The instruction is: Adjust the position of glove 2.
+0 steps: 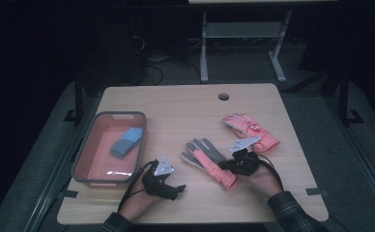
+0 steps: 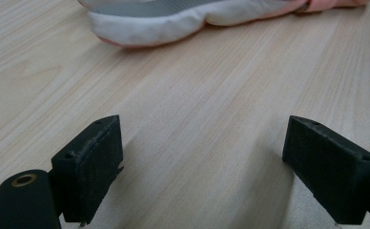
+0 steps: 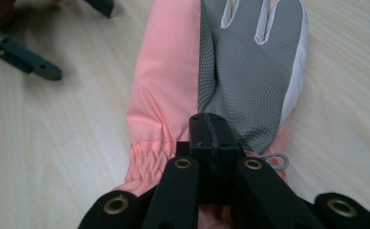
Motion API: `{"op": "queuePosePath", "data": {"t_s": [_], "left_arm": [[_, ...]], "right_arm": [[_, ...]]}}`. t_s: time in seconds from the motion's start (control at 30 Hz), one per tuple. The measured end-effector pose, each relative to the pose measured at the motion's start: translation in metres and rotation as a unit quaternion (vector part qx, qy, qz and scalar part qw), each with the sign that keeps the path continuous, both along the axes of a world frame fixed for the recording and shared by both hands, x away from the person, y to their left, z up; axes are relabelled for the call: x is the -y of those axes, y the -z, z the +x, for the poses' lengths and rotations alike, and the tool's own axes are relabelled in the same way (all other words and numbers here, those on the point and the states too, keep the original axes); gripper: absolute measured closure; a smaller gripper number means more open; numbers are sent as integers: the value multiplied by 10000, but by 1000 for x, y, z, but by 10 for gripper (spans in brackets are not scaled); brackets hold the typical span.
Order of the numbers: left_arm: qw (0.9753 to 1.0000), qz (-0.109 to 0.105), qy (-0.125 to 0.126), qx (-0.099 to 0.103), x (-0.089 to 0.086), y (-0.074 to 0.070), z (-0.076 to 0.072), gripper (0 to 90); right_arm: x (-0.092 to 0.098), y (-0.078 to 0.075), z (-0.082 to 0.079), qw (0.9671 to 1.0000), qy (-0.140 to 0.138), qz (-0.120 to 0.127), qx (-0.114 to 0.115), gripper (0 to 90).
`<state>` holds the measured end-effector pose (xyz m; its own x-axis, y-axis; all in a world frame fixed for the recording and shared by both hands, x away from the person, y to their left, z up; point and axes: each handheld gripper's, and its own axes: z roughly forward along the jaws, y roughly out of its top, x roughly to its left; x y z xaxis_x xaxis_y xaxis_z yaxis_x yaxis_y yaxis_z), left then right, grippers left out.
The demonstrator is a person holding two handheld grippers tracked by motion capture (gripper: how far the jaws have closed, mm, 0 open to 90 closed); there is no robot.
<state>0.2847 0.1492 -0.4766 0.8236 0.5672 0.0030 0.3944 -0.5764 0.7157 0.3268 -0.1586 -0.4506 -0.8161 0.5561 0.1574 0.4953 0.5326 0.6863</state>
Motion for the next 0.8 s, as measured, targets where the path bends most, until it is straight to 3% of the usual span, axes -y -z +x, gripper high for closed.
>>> {"op": "queuePosePath", "data": {"t_s": [0.57,0.7,0.8], "left_arm": [[10000,-33,-21,-31,1,0,0,127],[10000,-25,-12,-6,0,0,0,127],[10000,-35,-16,-1,1,1,0,127]], "right_arm": [[-9,-1,-46,9988,-475,39,-62,900],[-10,-6,-49,9986,-510,140,29,900],[-3,-16,-49,9985,-422,261,228,900]]}}
